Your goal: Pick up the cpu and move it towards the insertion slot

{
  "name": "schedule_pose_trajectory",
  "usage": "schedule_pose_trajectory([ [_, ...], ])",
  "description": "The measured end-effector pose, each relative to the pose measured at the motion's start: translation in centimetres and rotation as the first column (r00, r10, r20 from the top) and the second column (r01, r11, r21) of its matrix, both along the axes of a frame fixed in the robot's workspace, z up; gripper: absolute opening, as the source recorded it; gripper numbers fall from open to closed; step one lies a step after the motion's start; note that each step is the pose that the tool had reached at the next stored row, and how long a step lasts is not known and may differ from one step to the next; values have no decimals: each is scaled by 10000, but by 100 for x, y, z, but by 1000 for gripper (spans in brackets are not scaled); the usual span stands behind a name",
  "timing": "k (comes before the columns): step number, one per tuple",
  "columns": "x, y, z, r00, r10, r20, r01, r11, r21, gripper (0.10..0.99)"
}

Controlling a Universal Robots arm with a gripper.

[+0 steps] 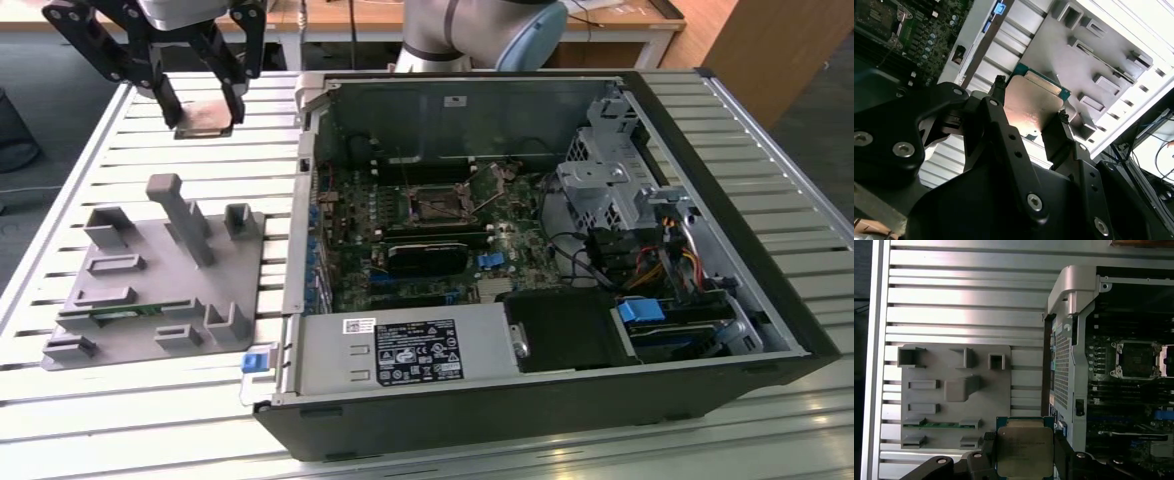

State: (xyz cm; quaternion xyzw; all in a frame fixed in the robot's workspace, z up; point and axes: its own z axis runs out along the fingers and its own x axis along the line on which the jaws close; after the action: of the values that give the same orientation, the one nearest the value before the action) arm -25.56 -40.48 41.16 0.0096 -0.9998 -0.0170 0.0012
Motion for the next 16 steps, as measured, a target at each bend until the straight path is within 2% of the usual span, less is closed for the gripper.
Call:
schedule_pose_trajectory([
  [16,244,0,0,10000,0,0,0,10000,1,541],
])
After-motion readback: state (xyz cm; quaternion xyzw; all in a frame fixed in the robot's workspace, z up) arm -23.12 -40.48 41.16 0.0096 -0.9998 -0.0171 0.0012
